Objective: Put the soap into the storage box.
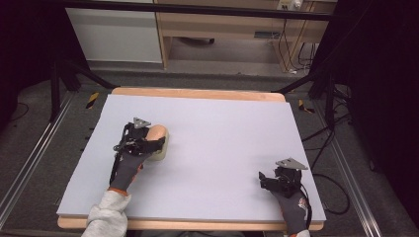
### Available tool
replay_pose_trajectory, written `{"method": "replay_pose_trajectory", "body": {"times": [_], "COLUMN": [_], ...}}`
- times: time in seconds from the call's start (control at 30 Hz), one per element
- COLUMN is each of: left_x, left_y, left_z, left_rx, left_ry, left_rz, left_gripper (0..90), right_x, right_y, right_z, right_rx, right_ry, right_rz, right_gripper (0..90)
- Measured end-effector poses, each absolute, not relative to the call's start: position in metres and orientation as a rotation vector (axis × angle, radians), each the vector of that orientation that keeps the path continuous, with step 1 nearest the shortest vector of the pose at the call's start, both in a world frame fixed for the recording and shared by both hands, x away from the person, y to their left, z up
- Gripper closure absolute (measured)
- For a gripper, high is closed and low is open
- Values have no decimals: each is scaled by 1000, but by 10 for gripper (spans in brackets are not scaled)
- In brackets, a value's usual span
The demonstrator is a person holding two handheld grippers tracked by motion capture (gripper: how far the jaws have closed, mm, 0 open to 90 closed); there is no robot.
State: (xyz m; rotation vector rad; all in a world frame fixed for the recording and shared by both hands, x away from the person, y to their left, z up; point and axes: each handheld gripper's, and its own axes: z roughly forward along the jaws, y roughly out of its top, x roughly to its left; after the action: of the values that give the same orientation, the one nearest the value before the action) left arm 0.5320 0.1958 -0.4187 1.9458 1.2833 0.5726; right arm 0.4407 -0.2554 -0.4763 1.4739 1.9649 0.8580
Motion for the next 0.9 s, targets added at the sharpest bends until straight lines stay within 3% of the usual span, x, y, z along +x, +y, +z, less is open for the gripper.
{"method": "replay_pose_trajectory", "body": {"times": [0.9], "left_x": [545], "left_y": [199], "left_z": [-441], "left_rx": [1989], "left_ry": [1326], "left_rz": [566], "left_gripper": [317], "right_x": [441], "right_y": [-254], "right_z": [-477], "right_rx": [1475], "right_ry": [1969], "right_rz": [856], "right_gripper": [104]}}
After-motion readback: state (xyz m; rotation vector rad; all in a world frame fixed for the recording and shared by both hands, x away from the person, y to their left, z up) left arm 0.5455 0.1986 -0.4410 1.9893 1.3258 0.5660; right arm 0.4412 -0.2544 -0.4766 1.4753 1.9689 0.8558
